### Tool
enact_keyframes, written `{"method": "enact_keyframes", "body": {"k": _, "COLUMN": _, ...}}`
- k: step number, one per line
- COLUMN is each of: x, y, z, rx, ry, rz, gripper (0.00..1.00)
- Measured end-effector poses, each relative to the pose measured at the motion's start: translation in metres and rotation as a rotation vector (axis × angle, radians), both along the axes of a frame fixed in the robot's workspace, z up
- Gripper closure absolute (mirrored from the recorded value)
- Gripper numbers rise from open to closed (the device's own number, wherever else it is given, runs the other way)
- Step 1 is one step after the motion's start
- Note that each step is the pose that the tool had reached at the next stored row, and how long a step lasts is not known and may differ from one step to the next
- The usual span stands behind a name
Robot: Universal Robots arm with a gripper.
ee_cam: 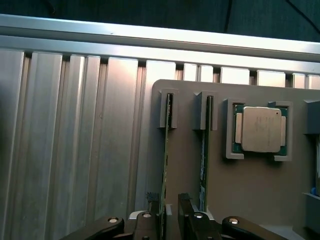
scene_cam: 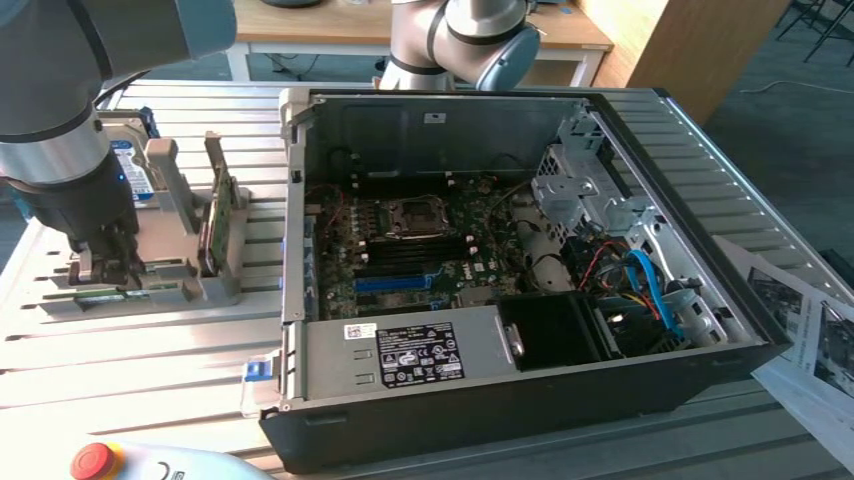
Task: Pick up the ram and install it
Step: 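Pick up the ram and move it above insertion slot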
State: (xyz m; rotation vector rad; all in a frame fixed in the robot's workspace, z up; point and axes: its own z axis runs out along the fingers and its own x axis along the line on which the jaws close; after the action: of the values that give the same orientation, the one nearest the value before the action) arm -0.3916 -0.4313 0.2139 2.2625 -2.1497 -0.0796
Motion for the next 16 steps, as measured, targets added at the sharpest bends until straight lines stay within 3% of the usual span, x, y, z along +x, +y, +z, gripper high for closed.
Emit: {"method": "enact_keyframes", "body": {"k": 16, "x": -0.0004, "y": 0.0, "z": -0.0088, "rx": -0.0001, "ry": 0.0001, "rz": 0.0, "gripper": 0.71}}
